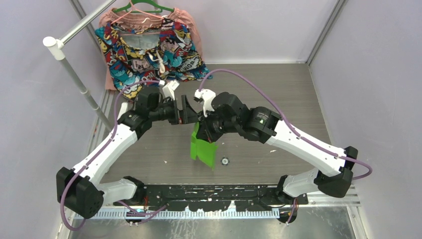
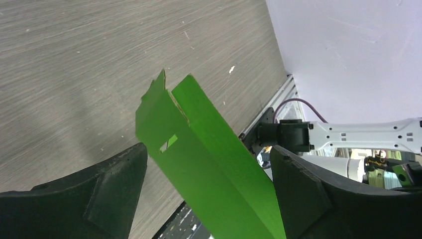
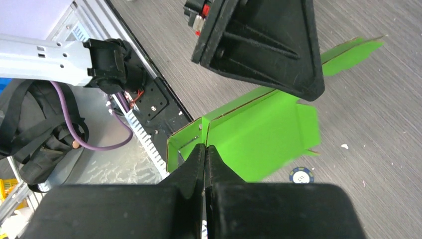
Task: Fold the paper box
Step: Fold the paper box at the center of the board.
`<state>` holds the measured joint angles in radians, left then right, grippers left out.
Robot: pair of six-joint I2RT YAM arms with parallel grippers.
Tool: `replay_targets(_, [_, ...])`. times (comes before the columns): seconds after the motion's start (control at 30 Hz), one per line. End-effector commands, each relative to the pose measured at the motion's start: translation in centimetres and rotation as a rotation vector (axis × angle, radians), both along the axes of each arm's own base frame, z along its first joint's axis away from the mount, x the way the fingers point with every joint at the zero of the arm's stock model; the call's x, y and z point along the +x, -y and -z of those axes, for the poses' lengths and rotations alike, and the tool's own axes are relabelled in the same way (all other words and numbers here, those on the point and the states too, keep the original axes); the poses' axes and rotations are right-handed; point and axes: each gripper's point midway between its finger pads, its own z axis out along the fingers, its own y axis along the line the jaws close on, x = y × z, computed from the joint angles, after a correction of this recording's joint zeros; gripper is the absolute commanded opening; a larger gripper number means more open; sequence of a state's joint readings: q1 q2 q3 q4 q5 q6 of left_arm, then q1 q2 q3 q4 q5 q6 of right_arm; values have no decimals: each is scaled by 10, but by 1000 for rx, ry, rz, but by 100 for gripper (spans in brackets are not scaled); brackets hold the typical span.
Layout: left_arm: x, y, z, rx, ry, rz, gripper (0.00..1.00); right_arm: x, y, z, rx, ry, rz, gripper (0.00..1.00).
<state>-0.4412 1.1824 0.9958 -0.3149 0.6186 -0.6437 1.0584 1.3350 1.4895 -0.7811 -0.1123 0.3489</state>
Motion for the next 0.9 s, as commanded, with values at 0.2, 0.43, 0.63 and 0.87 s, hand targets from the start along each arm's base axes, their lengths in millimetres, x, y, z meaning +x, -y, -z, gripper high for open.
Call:
replay_targets(0.2, [8, 1, -25, -45, 64, -32, 85, 9, -29, -46, 140, 104, -21, 1])
replay_targets(0.43, [-3, 16, -39, -117, 58, 47, 84, 11, -36, -42, 127, 127, -25, 1])
replay_targets(0.63, [-13, 22, -48, -166, 53, 101, 85, 14, -41, -37, 99, 163, -21, 1])
replay_targets(0.87, [-19, 30, -56, -206, 41, 147, 85, 21, -47, -26, 45, 206, -4, 1])
